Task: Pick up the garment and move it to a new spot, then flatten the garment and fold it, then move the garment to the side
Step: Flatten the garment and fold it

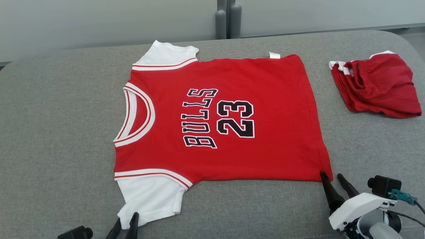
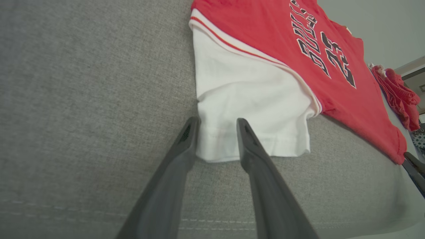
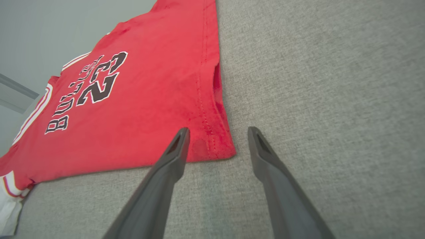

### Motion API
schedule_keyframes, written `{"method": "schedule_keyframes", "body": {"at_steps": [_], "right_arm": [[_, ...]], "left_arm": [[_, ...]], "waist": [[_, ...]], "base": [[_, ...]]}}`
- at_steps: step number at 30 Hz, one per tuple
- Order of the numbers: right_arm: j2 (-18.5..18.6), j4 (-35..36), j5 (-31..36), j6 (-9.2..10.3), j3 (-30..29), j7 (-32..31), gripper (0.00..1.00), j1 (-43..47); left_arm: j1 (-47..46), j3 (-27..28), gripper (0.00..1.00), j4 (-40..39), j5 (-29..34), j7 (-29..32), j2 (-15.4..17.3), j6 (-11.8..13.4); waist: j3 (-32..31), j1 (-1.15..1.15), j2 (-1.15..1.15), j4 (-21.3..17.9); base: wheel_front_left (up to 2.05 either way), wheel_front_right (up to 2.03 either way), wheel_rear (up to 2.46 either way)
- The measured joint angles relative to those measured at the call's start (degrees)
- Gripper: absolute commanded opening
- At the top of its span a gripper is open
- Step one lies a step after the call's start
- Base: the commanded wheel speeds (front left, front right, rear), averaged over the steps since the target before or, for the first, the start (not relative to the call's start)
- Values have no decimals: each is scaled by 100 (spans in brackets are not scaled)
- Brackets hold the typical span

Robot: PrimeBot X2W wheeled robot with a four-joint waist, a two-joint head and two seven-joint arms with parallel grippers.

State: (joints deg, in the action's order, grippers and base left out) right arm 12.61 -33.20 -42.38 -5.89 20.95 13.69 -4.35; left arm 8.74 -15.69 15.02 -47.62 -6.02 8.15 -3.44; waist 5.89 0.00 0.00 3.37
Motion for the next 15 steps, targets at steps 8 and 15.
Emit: {"method": "schedule_keyframes", "body": {"at_steps": [8,15], "right_arm": [[29,-44,1,52,-200,41,100,12],[127,5,5,94,-396,42,100,21]], "left_arm": [[0,86,100,90,0,-24,2,1],[-82,194,100,9,29,-229,43,0]], "waist": [[33,0,0,-5],[33,0,0,-51]], "base": [[0,0,0],[0,0,0]]}}
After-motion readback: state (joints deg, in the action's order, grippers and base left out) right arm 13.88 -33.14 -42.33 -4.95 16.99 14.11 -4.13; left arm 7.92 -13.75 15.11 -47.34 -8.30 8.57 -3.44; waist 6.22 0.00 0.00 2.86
